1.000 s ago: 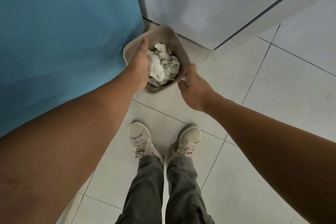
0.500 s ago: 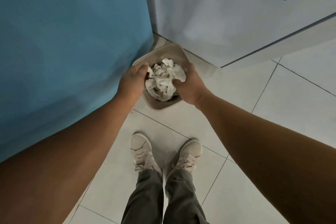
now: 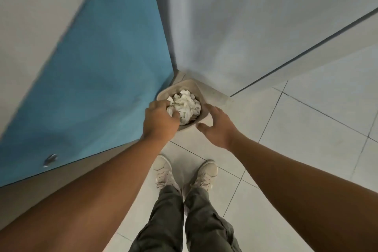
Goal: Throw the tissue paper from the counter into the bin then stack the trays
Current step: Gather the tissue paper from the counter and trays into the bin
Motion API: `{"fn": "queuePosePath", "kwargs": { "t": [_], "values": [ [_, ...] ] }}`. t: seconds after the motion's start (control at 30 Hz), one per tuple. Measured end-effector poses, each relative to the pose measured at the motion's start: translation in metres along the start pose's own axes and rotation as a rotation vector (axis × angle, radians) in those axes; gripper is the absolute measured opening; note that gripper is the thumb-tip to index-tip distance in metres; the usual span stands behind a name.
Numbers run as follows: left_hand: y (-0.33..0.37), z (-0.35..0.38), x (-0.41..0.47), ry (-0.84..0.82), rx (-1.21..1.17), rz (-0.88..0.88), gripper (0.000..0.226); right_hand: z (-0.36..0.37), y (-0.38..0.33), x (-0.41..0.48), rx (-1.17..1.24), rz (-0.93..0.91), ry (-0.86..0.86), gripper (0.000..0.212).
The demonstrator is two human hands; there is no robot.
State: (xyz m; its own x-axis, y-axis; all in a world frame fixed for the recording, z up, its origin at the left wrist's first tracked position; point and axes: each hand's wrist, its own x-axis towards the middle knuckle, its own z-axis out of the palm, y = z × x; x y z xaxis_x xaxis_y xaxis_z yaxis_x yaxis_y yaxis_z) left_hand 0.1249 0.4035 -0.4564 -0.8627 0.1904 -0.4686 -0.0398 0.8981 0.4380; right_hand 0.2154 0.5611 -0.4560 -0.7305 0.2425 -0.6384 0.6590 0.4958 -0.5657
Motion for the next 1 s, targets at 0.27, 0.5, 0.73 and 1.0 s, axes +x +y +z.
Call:
{"fn": "queuePosePath", "kwargs": {
  "t": [0.27,0.5,0.73,1.0],
  "values": [
    [0.076,-0.119,-0.102,0.1,0.211,0.322,0.053,-0.1,-0.091,-0.114,-0.237,-0.288,0.121,0.062],
    [0.112,-0.23,-0.177,0.301,0.136,0.447,0.053,-0.146,-0.186,-0.194,-0.245,-0.518,0.265,0.061],
    [0.086,-0.326,-0.241,0.576,0.054,0.48,0.045,-0.149,-0.279,-0.245,-0.178,-0.784,0.295,0.056],
    [-0.025,-0.408,-0.289,0.752,0.056,0.312,0.037,-0.062,-0.385,-0.283,-0.268,-1.003,0.185,0.051]
  ]
}}
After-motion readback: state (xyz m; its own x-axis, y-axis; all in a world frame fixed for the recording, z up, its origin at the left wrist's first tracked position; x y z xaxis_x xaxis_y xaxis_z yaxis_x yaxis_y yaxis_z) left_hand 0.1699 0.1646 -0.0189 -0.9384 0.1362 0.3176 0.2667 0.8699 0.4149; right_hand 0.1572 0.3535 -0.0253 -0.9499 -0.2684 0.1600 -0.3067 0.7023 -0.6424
